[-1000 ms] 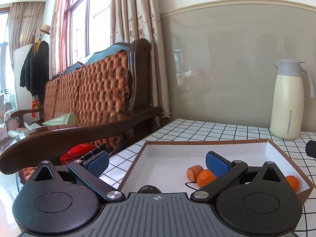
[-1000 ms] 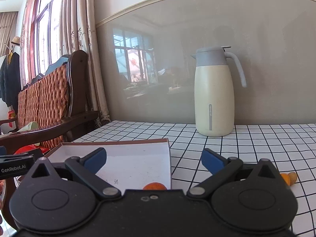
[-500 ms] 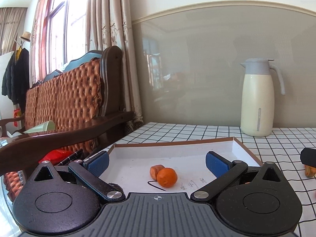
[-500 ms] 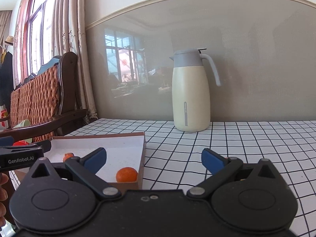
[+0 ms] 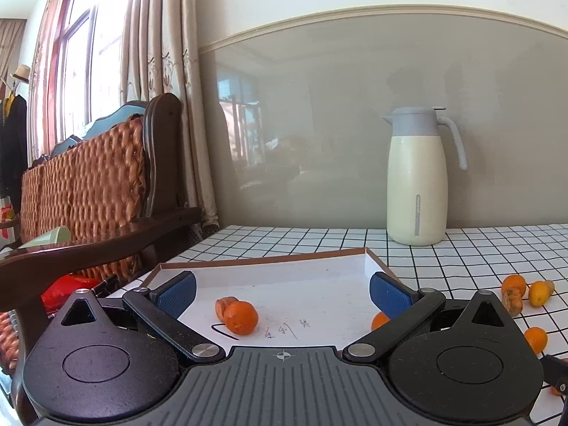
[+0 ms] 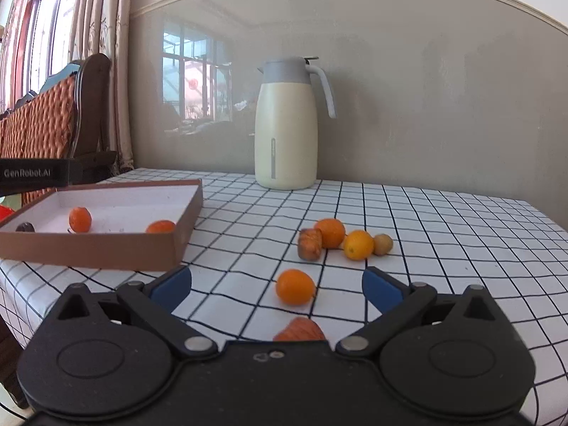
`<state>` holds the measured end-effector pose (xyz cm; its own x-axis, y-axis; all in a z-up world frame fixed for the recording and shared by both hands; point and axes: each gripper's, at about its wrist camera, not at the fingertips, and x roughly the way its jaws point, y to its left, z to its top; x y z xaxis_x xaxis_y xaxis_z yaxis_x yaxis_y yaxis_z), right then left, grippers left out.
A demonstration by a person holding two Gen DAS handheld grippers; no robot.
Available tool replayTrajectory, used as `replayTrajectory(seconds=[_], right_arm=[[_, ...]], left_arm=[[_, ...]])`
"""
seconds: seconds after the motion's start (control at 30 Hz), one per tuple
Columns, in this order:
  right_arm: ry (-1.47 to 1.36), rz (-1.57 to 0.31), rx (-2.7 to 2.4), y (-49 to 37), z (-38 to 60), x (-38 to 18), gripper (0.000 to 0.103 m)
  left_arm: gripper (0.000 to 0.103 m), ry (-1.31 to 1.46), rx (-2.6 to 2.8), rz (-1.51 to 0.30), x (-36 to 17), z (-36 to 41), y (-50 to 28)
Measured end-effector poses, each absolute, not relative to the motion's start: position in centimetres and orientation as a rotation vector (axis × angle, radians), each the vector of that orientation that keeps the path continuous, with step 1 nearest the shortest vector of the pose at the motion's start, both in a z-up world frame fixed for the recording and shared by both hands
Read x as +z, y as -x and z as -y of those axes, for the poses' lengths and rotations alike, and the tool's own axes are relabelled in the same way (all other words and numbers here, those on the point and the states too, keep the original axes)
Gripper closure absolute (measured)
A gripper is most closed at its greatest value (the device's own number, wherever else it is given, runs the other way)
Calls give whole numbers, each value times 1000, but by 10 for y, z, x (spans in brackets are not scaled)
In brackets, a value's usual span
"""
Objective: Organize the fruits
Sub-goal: 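Move both open tools back from the box toward the remaining fruit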
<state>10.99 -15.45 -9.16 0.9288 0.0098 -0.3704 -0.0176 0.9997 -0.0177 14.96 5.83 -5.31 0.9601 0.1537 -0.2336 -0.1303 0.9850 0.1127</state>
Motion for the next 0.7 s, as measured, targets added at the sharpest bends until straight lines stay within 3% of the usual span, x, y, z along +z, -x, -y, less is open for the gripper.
replayTrajectory(seconds=[0.7], right_arm=[[90,-464,-123,-111,200,-122,7]], left_arm=[[0,-111,20,-268,-62,7,-159]])
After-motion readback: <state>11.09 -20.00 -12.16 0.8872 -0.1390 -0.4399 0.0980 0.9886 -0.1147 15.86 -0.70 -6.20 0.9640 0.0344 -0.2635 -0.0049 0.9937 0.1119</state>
